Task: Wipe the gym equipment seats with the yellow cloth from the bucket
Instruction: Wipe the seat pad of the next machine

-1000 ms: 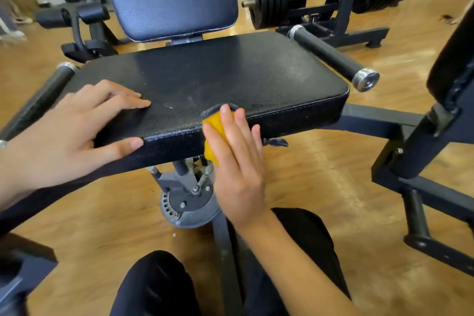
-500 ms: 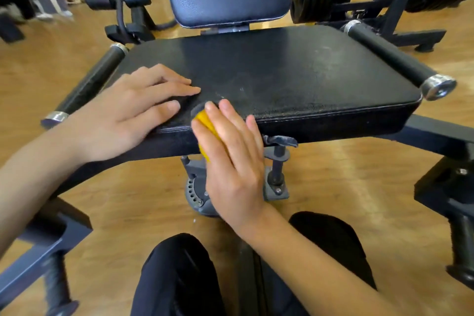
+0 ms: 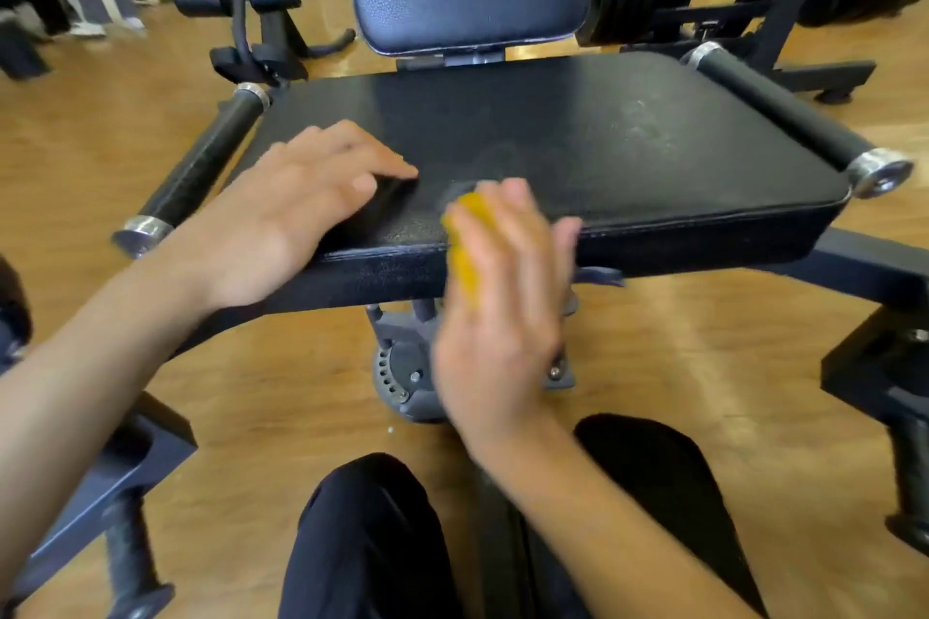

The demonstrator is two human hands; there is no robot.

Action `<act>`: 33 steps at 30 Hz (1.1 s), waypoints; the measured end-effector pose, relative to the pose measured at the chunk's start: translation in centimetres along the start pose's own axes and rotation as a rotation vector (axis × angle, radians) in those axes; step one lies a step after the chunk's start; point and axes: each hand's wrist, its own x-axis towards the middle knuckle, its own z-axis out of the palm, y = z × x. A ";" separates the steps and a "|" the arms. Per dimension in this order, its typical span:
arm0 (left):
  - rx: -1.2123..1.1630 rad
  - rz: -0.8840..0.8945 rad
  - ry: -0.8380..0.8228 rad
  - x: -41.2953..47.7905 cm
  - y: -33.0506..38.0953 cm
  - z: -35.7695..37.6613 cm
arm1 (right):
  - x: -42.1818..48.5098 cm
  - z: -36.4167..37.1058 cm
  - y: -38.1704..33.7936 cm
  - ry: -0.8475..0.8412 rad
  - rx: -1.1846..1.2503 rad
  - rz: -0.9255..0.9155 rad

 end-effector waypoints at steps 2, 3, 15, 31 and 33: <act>-0.150 -0.033 0.002 0.1 0.0 -0.2 | -1.1 2.3 -3.2 -0.046 0.051 -0.056; -0.182 -0.048 -0.002 0.0 0.1 -0.3 | -1.2 2.5 -3.6 -0.077 0.050 -0.105; 0.249 -0.205 -0.100 -0.1 1.8 0.1 | 11.9 -8.1 4.5 -0.351 -0.452 0.424; 0.218 -0.412 -0.126 0.1 1.8 0.1 | 19.5 -9.3 11.7 -0.898 -0.649 0.412; 0.212 -0.453 -0.151 0.5 2.3 0.0 | 18.3 -6.3 9.1 -0.841 -0.660 0.414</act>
